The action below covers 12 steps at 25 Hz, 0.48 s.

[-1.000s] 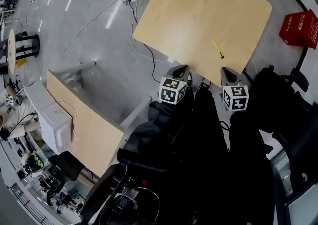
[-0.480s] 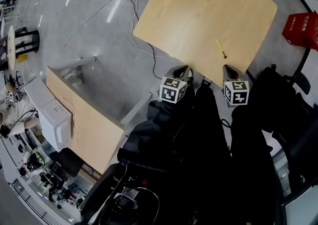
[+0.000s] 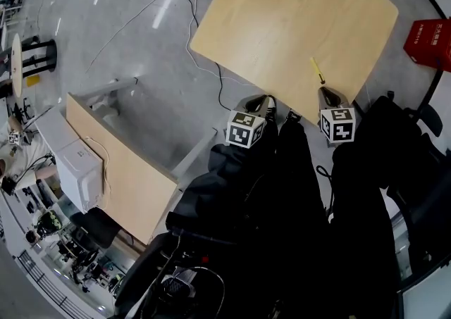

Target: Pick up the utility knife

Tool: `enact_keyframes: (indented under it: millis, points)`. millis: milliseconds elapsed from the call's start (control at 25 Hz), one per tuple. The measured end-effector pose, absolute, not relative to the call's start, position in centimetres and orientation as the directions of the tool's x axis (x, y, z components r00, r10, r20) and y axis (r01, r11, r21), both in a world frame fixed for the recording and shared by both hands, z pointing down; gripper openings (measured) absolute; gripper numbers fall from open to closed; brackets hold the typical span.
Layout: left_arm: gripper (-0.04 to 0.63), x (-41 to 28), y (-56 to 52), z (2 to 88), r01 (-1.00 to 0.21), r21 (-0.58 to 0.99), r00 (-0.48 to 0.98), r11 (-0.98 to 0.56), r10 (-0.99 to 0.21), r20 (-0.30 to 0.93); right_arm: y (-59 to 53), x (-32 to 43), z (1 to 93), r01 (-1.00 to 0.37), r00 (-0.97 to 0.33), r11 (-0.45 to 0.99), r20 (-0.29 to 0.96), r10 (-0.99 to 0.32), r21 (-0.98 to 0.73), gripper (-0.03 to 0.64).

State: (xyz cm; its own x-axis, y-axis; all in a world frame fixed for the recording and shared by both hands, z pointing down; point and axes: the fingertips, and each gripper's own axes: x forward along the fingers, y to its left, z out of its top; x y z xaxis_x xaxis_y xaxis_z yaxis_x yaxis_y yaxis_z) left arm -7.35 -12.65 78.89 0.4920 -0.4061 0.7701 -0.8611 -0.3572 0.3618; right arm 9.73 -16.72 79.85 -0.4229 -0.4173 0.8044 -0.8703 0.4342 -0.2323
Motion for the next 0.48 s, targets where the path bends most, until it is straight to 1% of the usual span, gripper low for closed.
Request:
enact_keyframes:
  millis: [200, 480]
  points:
    - [0.000, -7.8, -12.7, 79.1, -0.863, 0.365, 0.491, -0.350, -0.406, 0.771, -17.9, 9.7, 80.3, -0.868, -0.413, 0.448, 0.809, -0.419, -0.212, 0.006]
    - [0.000, -7.8, -12.7, 79.4, -0.863, 0.367, 0.491, -0.348, -0.398, 0.775, -19.6, 9.7, 81.0, -0.858, -0.410, 0.476, 0.816, -0.406, -0.194, 0.071]
